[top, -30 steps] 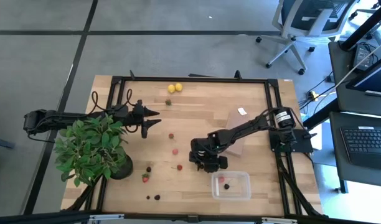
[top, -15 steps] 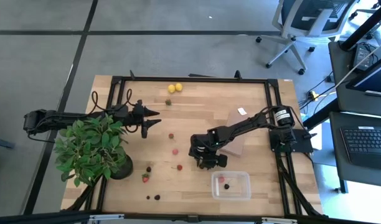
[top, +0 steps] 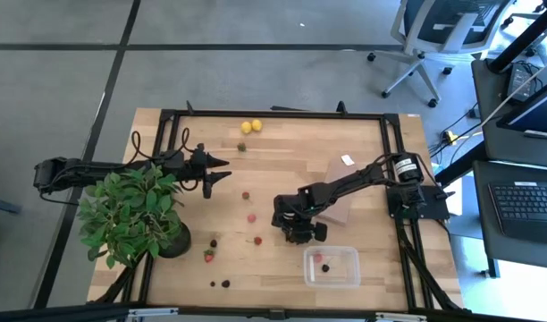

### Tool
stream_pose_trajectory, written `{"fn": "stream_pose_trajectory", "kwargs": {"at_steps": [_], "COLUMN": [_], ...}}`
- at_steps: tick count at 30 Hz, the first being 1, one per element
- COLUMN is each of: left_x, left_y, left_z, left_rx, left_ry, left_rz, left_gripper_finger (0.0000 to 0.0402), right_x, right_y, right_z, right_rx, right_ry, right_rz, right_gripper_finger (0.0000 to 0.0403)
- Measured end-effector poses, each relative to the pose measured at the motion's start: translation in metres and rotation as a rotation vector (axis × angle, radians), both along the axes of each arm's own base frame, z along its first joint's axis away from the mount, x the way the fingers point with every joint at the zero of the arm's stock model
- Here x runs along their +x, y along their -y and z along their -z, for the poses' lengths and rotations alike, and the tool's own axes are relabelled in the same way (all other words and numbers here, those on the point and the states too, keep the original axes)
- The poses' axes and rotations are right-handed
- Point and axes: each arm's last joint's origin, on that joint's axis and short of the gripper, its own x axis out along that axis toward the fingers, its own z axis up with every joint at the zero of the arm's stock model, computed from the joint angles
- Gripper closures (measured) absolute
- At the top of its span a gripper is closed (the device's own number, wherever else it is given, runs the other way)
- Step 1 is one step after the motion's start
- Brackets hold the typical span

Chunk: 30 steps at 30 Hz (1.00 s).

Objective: Pick and placing Produce into tupperware
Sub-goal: Put the cherry into the transparent container

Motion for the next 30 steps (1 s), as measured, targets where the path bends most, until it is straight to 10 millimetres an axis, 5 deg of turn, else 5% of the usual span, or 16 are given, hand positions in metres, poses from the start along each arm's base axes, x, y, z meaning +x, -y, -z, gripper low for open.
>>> {"fn": "stream_pose_trajectory", "kwargs": {"at_steps": [8,20,30], "left_x": [0.0,0.0,0.0], "left_y": [0.0,0.0,0.0], "left_z": [0.0,0.0,0.0], "left_rx": [0.0,0.0,0.0], "left_ry": [0.0,0.0,-0.002], "left_rz": [0.0,0.0,0.0], "left_gripper_finger": [0.0237,0.0237,0.0237], "right_x": [0.001,0.003,0.028], "right_y": [0.0,0.001,-0.001], "right_z": [0.0,-0.004,-0.067], "right_rx": [0.001,-0.048,-0.13], "right_ry": [0.006,-0.021,-0.163], "right_rz": [0.0,0.106,0.413], "right_gripper_finger": [0.0284,0.0283,0.0282]}}
